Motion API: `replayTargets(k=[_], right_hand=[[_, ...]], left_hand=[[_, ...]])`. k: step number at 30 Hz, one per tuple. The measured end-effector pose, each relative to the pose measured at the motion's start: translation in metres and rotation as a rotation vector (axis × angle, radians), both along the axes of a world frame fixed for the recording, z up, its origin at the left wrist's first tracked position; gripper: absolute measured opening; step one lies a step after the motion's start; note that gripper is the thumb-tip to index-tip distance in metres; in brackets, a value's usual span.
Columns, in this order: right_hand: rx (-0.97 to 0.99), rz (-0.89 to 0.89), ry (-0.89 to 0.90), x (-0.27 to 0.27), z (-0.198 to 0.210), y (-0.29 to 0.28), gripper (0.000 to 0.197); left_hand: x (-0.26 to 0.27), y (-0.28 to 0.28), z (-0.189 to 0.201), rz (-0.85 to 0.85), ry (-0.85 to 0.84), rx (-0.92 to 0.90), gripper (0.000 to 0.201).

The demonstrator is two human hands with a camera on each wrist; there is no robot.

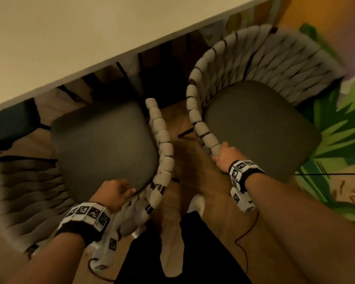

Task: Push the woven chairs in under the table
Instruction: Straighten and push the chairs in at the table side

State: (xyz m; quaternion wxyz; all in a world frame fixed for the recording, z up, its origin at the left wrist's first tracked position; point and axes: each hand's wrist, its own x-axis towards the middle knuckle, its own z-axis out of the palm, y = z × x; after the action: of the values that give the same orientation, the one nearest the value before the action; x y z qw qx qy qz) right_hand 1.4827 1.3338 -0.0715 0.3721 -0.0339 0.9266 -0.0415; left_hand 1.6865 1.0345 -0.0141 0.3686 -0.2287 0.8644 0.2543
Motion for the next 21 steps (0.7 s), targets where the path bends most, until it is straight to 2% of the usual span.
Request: replayTargets(k=[2,5,10,14,18,21], right_hand=[[-0.008,0.02,-0.031,0.017,0.004,0.027,0.044],[-0.034,0.072,-0.043,0.056,0.006,0.067,0.036],[0.062,0.161,-0.028,0.133,0.0,0.111,0.037],[0.127,0.066,-0.063,0.183,-0.002,0.143,0.043],[0.178,-0.079,-0.143,0.209,0.009,0.182,0.061],[0.291,-0.122,-0.26,0.213,0.014,0.199,0.051]], left_hand=[[-0.029,0.018,0.007,-0.067,0.043,0.004,0.026],[-0.068,0.04,0.011,-0.186,0.095,0.009,0.014],[-0.125,0.069,0.009,-0.398,0.184,0.011,0.02],[-0.161,0.084,-0.002,-0.529,0.248,0.037,0.016],[-0.188,0.099,-0.011,-0.757,0.342,0.01,0.02],[-0.202,0.109,-0.015,-0.943,0.417,0.002,0.027]])
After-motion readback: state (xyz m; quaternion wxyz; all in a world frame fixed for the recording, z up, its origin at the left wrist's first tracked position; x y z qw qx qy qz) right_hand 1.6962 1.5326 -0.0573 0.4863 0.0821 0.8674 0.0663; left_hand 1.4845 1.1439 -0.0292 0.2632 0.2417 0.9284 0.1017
